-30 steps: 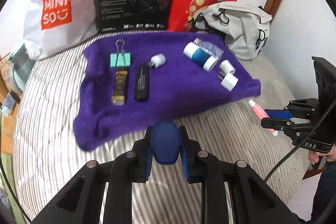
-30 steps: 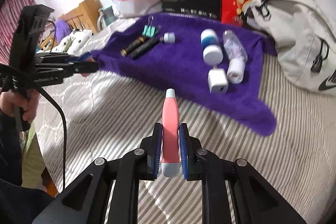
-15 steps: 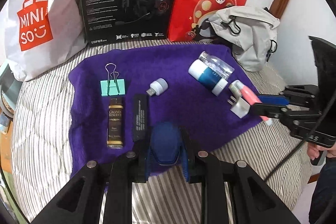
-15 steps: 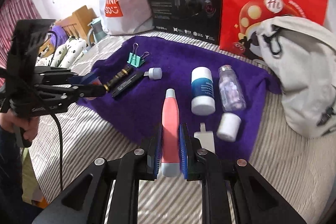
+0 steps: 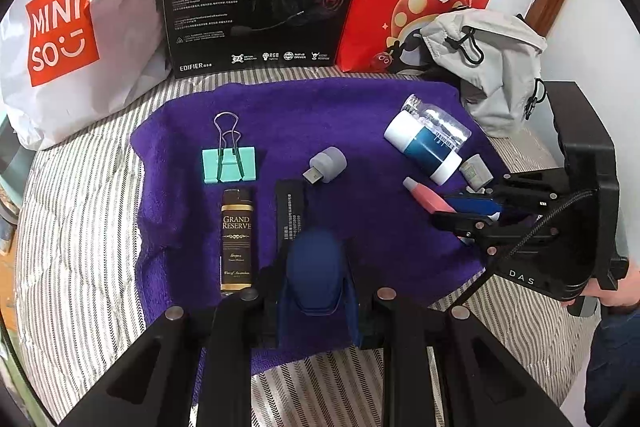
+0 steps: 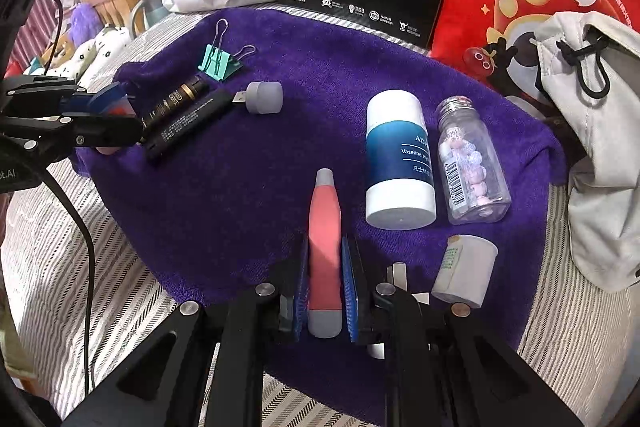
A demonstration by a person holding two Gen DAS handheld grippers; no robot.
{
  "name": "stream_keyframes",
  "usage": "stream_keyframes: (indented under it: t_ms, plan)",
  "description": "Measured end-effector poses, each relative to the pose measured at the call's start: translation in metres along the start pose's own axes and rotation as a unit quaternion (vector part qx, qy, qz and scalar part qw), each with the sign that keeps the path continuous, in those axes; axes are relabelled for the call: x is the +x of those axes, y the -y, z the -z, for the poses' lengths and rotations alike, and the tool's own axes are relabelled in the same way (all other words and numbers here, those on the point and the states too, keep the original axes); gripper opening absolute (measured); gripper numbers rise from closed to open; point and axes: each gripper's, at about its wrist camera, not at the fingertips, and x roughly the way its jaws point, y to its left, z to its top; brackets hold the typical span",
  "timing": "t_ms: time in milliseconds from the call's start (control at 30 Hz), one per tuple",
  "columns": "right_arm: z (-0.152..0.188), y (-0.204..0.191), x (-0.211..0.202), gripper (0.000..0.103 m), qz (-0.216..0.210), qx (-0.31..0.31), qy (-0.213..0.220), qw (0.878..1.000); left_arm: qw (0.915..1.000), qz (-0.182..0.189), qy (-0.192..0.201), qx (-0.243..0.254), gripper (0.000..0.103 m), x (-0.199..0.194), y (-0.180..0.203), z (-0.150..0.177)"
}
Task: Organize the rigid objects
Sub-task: 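Carry the blue-capped container and pink pen with both tools onto the towel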
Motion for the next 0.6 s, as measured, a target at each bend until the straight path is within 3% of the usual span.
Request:
stream_keyframes:
  t_ms: [267,433,500,600]
  plan:
    - [0.002,0.001,-0.002,0.018,-0.007,-0.014,0.003,1.000,1.0000,0.003,-0.005,-0.003,0.021,0.005,-0.001,0.001]
    - [0.007,0.005,-0.008,0.026,-0.015,-0.004,-0.011,1.000,1.0000,0.004,-0.004,0.001,0.021,0.006,0.002,0.001]
    - [0.011,0.009,-0.014,0.033,-0.016,0.005,-0.013,1.000,1.0000,0.003,-0.007,0.006,0.021,0.009,0.005,0.000]
    - [0.015,0.011,-0.024,0.034,-0.016,0.011,-0.011,1.000,0.9999,0.009,-0.010,0.009,0.021,0.014,0.009,-0.002]
